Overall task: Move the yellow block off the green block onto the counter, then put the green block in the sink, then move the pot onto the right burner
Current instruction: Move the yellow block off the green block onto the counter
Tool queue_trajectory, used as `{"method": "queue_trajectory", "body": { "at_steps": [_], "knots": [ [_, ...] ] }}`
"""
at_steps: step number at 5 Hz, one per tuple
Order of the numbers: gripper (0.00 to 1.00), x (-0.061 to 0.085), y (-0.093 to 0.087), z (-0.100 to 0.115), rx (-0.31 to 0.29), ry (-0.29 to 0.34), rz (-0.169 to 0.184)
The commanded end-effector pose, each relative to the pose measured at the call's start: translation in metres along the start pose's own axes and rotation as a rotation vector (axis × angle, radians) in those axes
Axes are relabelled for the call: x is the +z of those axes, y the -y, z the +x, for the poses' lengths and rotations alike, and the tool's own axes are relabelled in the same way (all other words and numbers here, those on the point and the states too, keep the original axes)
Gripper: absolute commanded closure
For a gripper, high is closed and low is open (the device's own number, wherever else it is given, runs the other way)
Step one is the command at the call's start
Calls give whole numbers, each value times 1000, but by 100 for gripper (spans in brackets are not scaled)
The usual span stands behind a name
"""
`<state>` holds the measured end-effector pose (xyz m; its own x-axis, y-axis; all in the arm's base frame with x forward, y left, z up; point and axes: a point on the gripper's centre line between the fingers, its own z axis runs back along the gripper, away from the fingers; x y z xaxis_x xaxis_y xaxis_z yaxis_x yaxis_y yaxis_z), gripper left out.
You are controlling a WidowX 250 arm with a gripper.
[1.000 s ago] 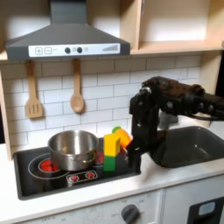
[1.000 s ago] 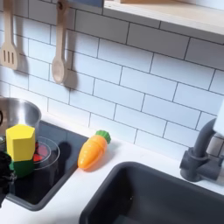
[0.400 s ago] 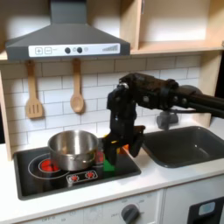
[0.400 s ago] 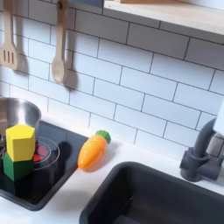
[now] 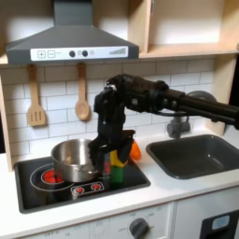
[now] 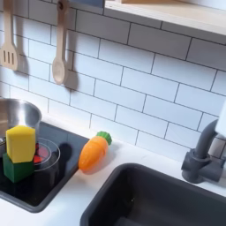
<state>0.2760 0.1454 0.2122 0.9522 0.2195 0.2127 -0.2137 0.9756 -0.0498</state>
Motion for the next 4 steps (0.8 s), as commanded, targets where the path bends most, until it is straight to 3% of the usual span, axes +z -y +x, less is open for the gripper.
{"method": "queue_trajectory", "body": {
  "at_steps": [1, 2, 4],
  "knots": [
    [0, -8, -17, 15, 50, -10, 13],
    [0, -13, -24, 20, 62, -14, 23],
    [0, -21, -19, 25, 52, -1, 23]
  ]
}}
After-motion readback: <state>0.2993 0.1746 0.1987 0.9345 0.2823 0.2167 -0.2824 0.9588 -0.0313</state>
